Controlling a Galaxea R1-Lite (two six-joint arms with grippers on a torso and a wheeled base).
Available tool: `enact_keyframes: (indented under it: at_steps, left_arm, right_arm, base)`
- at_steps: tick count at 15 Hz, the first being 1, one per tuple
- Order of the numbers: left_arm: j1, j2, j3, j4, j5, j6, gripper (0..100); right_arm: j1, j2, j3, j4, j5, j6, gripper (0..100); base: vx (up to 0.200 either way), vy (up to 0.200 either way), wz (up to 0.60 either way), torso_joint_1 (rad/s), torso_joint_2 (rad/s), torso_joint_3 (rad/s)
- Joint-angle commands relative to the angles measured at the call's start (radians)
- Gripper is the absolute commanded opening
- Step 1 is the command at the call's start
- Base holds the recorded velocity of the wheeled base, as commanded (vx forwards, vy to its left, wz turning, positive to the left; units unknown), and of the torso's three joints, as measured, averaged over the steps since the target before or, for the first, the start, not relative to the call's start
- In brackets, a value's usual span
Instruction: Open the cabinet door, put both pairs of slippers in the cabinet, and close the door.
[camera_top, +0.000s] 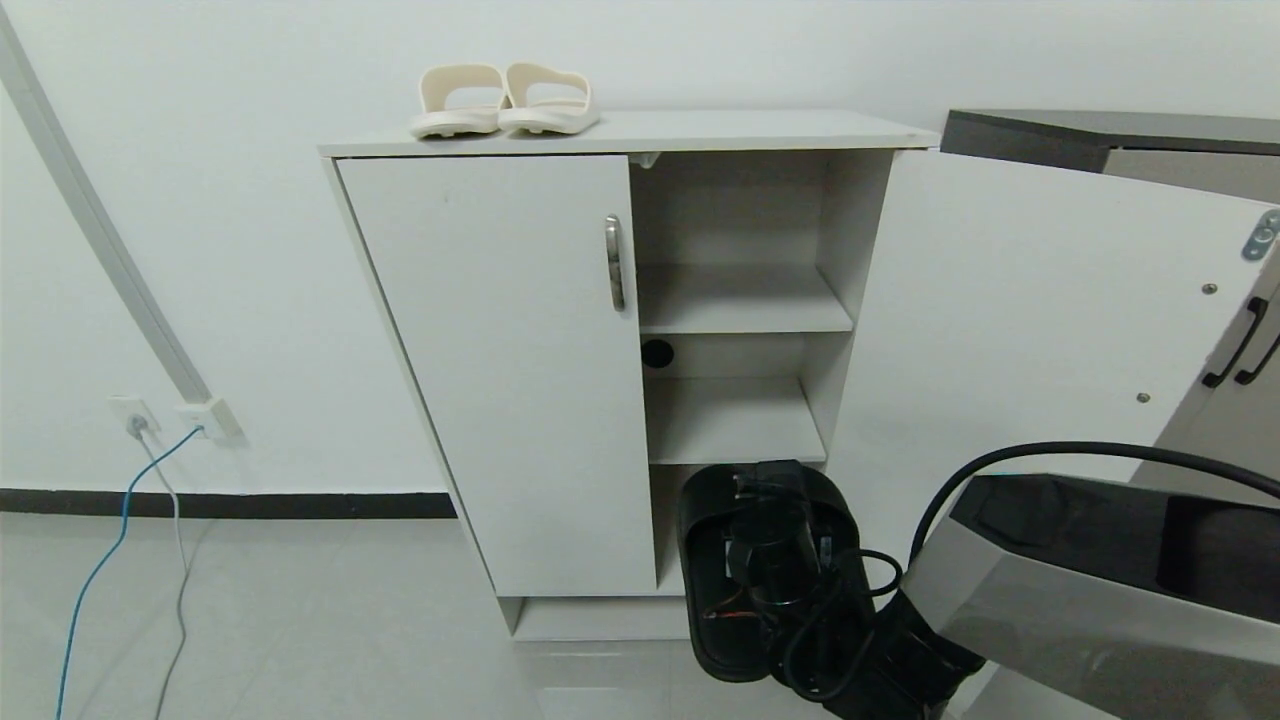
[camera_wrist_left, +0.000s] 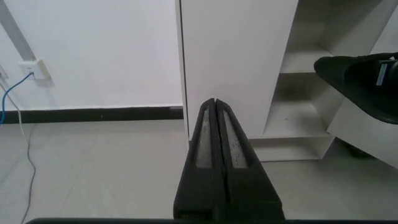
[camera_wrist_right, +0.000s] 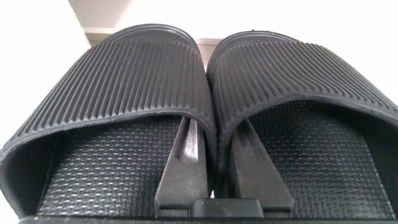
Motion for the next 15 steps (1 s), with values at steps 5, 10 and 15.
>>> enact_keyframes:
  at_steps: [5, 10, 15]
  left_arm:
    - [0.0, 0.002, 0.0, 0.0, 0.0, 0.0, 0]
    - [0.0, 0.002, 0.0, 0.0, 0.0, 0.0, 0]
    - [0.0, 0.001, 0.001, 0.0, 0.0, 0.001, 0]
  right_arm:
    - [0.0, 0.002, 0.0, 0.0, 0.0, 0.0, 0]
    - [0.0, 0.002, 0.0, 0.0, 0.0, -0.001, 0]
    - [0.0, 0.037, -0.019, -0.025, -0.003, -0.017, 0]
  base:
    - [0.0, 0.0, 0.0, 0.003, 0.0, -0.069]
    - [0.0, 0.0, 0.0, 0.006, 0.0, -0.189]
    - [0.0, 0.0, 0.0, 0.004, 0.0, -0.198]
